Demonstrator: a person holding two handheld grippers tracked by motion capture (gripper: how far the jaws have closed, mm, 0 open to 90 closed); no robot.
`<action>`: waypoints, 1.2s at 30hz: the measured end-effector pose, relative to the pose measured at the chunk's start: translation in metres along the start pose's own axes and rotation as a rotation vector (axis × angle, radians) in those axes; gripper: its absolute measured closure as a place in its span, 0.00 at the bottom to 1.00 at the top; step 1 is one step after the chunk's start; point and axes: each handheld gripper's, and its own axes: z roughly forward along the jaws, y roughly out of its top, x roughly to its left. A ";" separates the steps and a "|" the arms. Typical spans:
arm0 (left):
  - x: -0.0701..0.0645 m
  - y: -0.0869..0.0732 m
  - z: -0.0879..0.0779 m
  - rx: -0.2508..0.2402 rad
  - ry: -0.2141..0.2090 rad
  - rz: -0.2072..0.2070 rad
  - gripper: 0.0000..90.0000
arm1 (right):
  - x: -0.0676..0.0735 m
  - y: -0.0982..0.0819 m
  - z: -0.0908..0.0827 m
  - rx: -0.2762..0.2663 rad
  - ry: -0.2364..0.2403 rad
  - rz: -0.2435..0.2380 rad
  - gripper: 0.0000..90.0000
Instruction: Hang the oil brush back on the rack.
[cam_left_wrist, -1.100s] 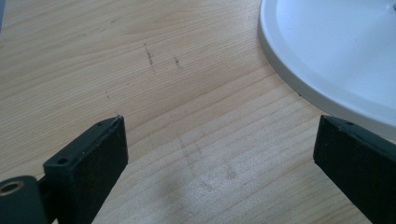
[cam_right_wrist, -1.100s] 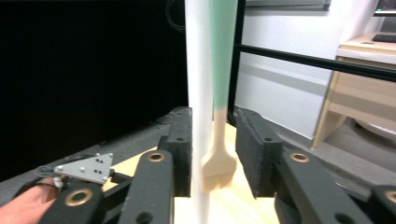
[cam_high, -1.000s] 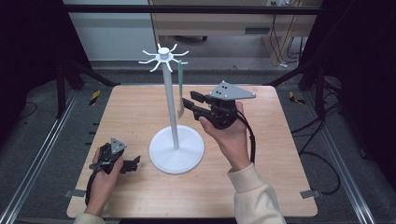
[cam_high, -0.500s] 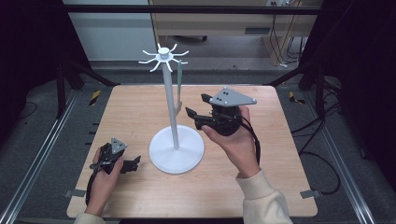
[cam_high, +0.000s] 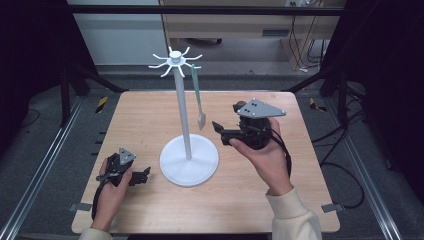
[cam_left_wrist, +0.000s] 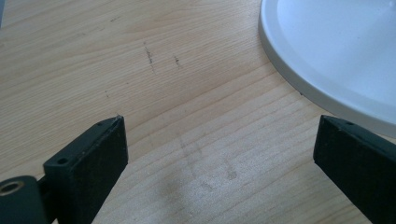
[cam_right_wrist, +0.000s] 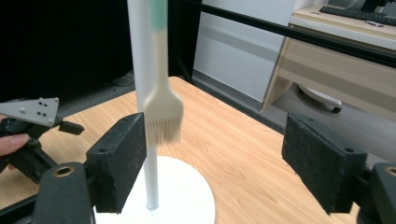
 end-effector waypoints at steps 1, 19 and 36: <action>0.000 0.000 0.000 0.000 0.000 0.000 0.03 | -0.001 -0.001 -0.001 0.003 -0.002 0.000 0.24; 0.000 0.000 0.000 -0.003 0.000 -0.002 0.03 | -0.023 -0.041 -0.014 0.054 -0.045 0.026 0.11; 0.000 0.001 -0.001 -0.011 0.003 -0.003 0.03 | -0.063 -0.095 -0.033 0.137 -0.185 0.091 0.14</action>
